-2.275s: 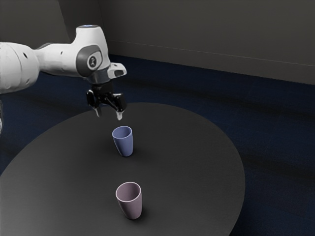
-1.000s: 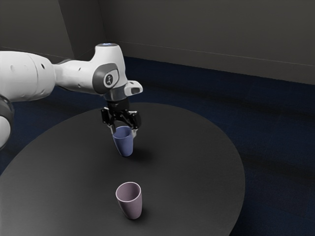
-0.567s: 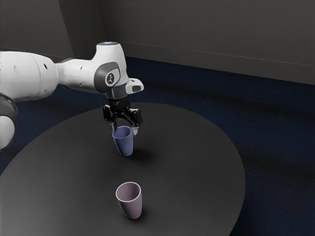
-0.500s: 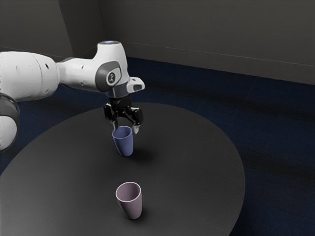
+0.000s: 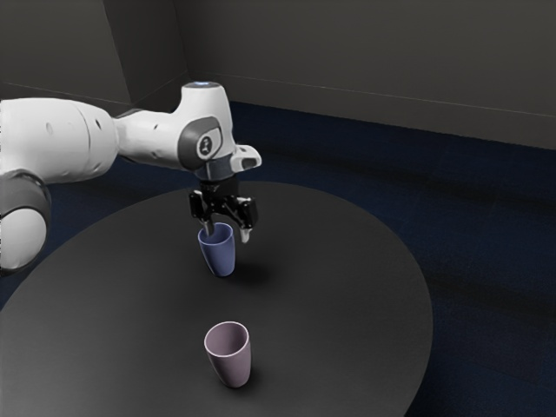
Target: Place the left cup onto the right cup
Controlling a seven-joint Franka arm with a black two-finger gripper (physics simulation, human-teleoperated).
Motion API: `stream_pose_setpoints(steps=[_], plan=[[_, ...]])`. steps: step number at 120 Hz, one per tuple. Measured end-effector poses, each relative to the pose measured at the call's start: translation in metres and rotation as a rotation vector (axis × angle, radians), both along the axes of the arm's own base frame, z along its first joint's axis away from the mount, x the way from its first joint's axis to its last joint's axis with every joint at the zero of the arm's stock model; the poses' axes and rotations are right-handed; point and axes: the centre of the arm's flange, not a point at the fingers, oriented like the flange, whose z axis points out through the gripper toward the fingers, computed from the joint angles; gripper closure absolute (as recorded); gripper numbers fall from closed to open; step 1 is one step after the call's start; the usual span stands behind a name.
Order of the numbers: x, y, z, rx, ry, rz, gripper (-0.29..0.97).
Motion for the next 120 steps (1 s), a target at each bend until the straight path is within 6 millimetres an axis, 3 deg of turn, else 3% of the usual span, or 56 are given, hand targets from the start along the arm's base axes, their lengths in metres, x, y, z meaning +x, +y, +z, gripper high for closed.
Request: stream_pose_setpoints(steps=[85,120], plan=[[0.017,0.0,-0.03,0.014,0.007,0.0,0.07],[0.017,0.0,-0.04,0.017,0.013,0.002,0.17]])
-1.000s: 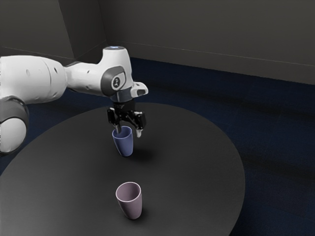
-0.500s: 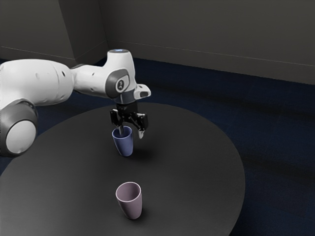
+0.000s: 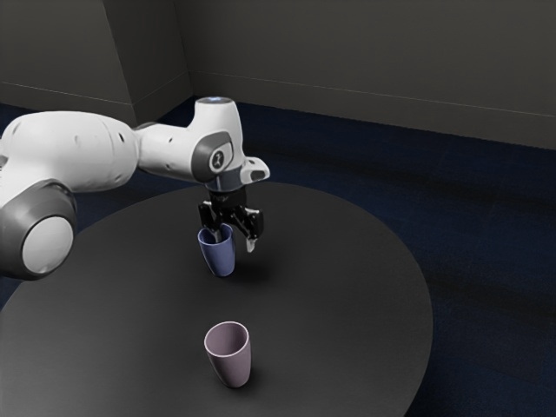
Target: Place the left cup onto the right cup
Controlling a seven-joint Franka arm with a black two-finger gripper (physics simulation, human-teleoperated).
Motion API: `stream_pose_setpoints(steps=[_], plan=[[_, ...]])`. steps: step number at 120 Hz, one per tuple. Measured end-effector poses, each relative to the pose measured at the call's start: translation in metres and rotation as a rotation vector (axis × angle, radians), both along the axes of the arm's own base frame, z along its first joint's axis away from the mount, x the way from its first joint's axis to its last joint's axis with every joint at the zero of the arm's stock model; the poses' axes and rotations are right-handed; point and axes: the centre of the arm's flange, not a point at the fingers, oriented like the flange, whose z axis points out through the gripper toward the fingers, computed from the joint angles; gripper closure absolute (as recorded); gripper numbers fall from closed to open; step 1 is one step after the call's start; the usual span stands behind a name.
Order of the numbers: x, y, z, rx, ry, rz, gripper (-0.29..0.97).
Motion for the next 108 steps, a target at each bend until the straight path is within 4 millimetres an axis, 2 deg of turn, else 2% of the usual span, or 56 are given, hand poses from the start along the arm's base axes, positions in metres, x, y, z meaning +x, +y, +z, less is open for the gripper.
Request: stream_pose_setpoints(steps=[37,77,108], plan=[[0.0,0.0011,-0.0058,0.002,0.006,0.002,0.3],[-0.0005,0.0045,-0.0038,0.001,0.009,0.009,0.65],[-0.0015,0.0092,-0.0009,0.006,0.012,0.015,0.76]])
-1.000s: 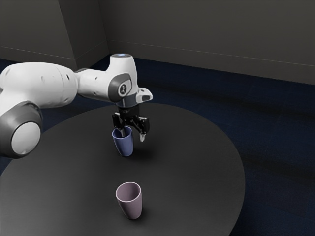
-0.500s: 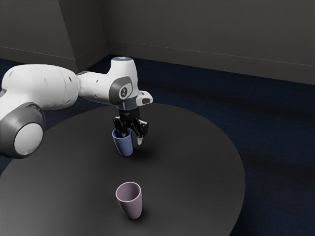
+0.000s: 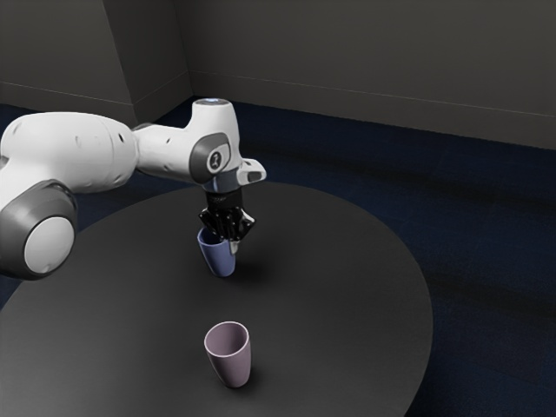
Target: Place the left cup onto the right cup
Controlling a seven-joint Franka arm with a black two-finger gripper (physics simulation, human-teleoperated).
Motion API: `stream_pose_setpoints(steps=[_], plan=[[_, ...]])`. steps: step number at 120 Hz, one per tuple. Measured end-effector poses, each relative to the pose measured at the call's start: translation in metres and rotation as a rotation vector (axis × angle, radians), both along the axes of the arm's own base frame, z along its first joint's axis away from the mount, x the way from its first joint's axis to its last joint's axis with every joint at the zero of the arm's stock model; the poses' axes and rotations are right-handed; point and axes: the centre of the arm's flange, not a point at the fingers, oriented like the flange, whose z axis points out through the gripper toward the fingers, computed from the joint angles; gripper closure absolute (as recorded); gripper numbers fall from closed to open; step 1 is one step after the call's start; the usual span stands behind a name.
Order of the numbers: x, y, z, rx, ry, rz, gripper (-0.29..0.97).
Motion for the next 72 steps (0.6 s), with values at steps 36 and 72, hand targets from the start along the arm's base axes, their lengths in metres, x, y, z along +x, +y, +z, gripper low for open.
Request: stream_pose_setpoints(steps=[36,72], plan=[[0.0,0.0,0.004,0.004,-0.002,0.002,0.78],[-0.002,-0.004,0.017,0.007,-0.004,-0.003,0.78]])
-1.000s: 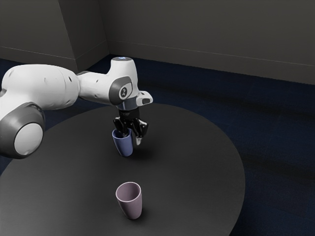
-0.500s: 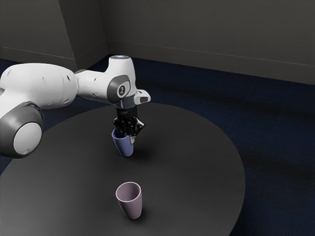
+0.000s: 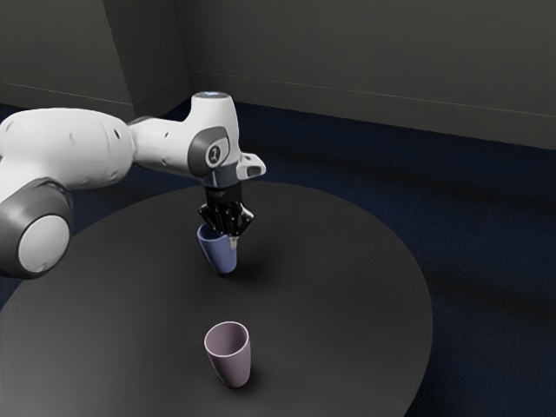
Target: Place the left cup onto the right cup
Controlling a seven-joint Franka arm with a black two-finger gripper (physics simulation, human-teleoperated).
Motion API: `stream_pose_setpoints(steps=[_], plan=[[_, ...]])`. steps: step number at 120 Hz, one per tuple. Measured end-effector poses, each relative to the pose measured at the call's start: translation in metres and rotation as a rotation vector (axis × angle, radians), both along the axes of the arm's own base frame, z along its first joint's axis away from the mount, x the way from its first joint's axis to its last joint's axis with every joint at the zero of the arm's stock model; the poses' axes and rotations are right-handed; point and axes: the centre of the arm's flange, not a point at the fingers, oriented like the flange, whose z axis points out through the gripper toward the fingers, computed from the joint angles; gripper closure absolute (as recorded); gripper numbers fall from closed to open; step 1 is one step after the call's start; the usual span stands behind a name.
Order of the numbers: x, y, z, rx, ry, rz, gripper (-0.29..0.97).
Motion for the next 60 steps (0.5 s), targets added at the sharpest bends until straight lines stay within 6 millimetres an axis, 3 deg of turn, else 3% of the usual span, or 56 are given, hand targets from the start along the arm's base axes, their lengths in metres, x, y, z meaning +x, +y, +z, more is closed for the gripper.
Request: stream_pose_setpoints(steps=[13,33,47,60], plan=[[0.0,-0.003,0.01,0.0,-0.01,-0.005,0.78],[-0.009,-0.023,0.052,-0.007,-0.056,-0.033,0.78],[-0.031,-0.044,0.081,-0.012,-0.058,-0.064,0.78],[-0.063,-0.069,0.102,-0.009,-0.052,-0.106,0.78]])
